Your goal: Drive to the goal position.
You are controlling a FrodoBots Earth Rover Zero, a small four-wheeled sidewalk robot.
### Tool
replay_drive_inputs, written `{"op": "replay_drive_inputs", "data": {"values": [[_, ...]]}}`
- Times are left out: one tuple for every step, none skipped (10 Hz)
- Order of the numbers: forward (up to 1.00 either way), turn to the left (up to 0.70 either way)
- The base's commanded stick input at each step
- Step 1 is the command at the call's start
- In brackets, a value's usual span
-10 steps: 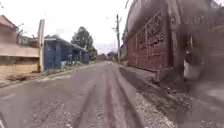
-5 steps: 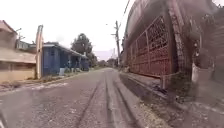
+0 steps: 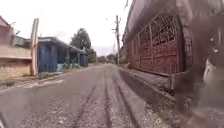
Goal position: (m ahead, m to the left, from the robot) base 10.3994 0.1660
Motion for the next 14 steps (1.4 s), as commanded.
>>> {"op": "replay_drive_inputs", "data": {"values": [[0.7, 0.0], [0.7, 0.0], [0.7, 0.0], [0.7, 0.0], [0.7, 0.0], [0.7, 0.0], [0.7, 0.0], [0.7, 0.0], [0.7, 0.0], [0.7, 0.0], [0.7, 0.0], [0.7, 0.0], [0.7, 0.0], [0.7, 0.0]]}}
